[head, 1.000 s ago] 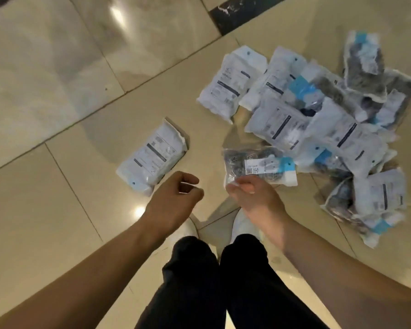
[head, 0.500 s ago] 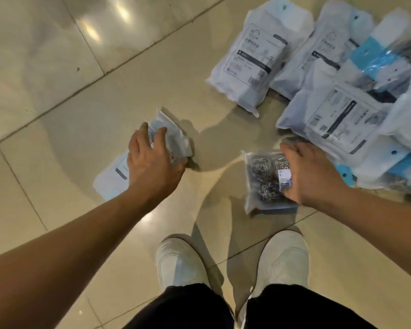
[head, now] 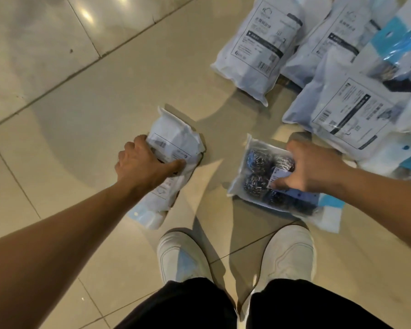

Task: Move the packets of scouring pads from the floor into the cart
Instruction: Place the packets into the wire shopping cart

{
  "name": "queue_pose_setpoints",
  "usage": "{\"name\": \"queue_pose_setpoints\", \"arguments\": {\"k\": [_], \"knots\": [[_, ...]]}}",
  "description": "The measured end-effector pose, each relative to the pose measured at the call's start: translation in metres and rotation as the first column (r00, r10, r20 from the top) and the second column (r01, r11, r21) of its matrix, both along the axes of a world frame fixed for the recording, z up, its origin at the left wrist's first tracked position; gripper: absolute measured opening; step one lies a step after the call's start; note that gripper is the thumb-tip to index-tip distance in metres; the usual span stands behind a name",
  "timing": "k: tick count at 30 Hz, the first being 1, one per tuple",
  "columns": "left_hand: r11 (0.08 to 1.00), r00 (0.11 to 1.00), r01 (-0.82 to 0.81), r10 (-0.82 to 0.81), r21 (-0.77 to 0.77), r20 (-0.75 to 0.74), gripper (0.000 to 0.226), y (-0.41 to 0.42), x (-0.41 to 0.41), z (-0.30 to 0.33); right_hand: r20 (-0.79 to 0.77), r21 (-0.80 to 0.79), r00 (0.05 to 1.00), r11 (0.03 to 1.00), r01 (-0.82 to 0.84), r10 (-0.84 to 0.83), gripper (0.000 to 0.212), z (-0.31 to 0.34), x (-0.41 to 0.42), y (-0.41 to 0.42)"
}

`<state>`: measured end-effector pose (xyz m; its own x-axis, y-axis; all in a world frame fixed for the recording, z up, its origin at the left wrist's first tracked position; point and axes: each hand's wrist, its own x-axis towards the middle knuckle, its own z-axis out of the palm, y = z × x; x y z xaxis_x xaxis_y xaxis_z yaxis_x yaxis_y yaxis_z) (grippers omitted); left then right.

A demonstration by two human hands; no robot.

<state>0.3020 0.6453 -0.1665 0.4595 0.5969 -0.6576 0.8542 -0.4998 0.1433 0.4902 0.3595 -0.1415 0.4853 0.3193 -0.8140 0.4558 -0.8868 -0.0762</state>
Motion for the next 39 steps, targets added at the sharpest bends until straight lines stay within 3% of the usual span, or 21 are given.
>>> {"name": "queue_pose_setpoints", "arguments": {"k": [4, 7, 10, 12, 16, 20, 24, 29, 31, 34, 36, 39], "knots": [[0.98, 0.988, -0.137, 0.146, -0.145, 0.048, 0.092, -0.019, -0.009, 0.003, -0.081, 0.015, 0.976, 0.979, 0.205, -0.203, 0.082, 0.0, -0.014, 0.001], [0.975, 0.985, -0.135, 0.151, -0.178, 0.081, 0.073, -0.032, -0.015, 0.015, -0.093, 0.039, 0.953, 0.955, 0.293, -0.288, 0.071, 0.01, -0.024, 0.001], [0.97, 0.977, -0.139, 0.167, -0.199, 0.134, 0.071, -0.041, -0.018, 0.044, -0.081, 0.073, 0.945, 0.943, 0.323, -0.317, 0.063, 0.038, -0.033, -0.003], [0.953, 0.959, -0.199, 0.238, -0.228, 0.156, 0.071, -0.044, -0.016, 0.078, -0.108, 0.123, 0.9, 0.893, 0.434, -0.423, 0.06, 0.069, -0.037, -0.005], [0.844, 0.867, -0.396, 0.474, -0.362, 0.156, 0.075, -0.048, -0.007, 0.171, -0.196, 0.206, 0.679, 0.647, 0.734, -0.708, 0.064, 0.156, -0.046, -0.014], [0.818, 0.834, -0.402, 0.513, -0.411, 0.203, 0.071, -0.059, 0.003, 0.298, -0.329, 0.205, 0.294, 0.236, 0.95, -0.897, 0.066, 0.281, -0.059, -0.028], [0.777, 0.798, -0.387, 0.552, -0.497, 0.241, 0.076, -0.076, 0.011, 0.441, -0.454, 0.235, 0.165, 0.061, 0.97, -0.876, 0.052, 0.427, -0.075, -0.035], [0.802, 0.795, -0.311, 0.514, -0.51, 0.323, 0.073, -0.117, 0.006, 0.623, -0.481, 0.291, 0.127, -0.021, 0.956, -0.867, 0.037, 0.59, -0.093, -0.061], [0.815, 0.801, -0.247, 0.476, -0.525, 0.362, 0.055, -0.13, 0.005, 0.681, -0.483, 0.324, 0.166, 0.001, 0.946, -0.86, 0.039, 0.641, -0.097, -0.074], [0.799, 0.783, -0.123, 0.442, -0.588, 0.437, 0.023, -0.142, 0.017, 0.751, -0.487, 0.411, 0.22, 0.0, 0.912, -0.845, 0.049, 0.708, -0.089, -0.09], [0.783, 0.775, -0.024, 0.407, -0.621, 0.484, 0.021, -0.147, 0.025, 0.788, -0.471, 0.47, 0.261, 0.011, 0.883, -0.843, 0.059, 0.743, -0.084, -0.104], [0.751, 0.764, 0.091, 0.368, -0.653, 0.53, 0.021, -0.154, 0.039, 0.831, -0.46, 0.561, 0.27, -0.041, 0.827, -0.846, 0.055, 0.784, -0.078, -0.12]]}}
